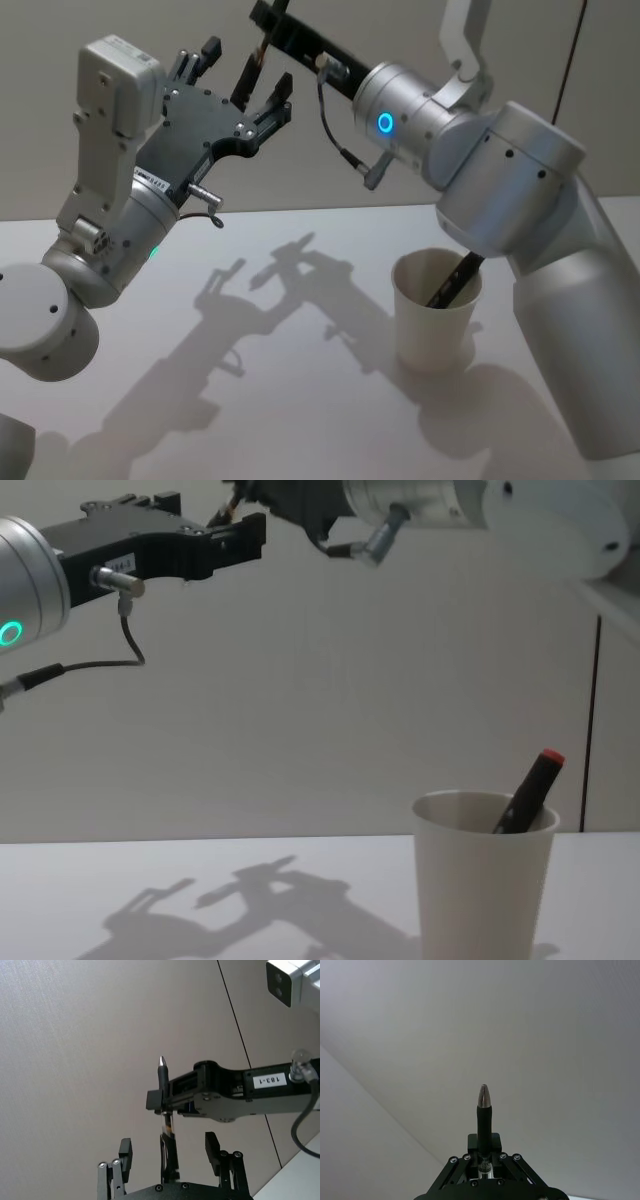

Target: Place the pen into the pen holder.

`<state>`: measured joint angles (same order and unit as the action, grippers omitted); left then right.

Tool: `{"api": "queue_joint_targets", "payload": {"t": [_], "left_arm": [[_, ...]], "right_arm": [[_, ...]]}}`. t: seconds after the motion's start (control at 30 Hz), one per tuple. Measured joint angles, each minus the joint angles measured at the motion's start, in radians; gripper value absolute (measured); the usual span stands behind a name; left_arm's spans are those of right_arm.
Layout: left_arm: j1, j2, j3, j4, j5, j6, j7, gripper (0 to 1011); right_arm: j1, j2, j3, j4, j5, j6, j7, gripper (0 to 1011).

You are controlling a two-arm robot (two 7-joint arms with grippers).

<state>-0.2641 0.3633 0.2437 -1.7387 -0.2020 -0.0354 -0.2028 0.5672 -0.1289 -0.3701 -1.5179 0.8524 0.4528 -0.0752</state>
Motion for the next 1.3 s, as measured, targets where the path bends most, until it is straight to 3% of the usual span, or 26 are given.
{"api": "queue_joint_targets", "payload": {"t": [0.17,0.6,0.97,1.3], "left_arm": [[0.000,0.000,0.000,0.000,0.000,0.000,0.000,1000],[0.000,0.000,0.000,0.000,0.000,0.001,0.000,1000],[-0.007,0.007,-0.013,-0.002,0.012,0.004,0.024,1001],[-0.061,0.004,-0.039,0.020,0.059,-0.001,0.096,1001]], "right_arm": [[0.015,-0.002,0.008,-0.003,-0.010,-0.037,0.003,130],[0.055,0.028,0.062,-0.030,-0.045,-0.137,-0.004,130],[0.020,0.115,0.117,-0.118,-0.091,-0.130,-0.016,130],[-0.080,0.217,0.137,-0.242,-0.131,-0.078,0.037,130]]}}
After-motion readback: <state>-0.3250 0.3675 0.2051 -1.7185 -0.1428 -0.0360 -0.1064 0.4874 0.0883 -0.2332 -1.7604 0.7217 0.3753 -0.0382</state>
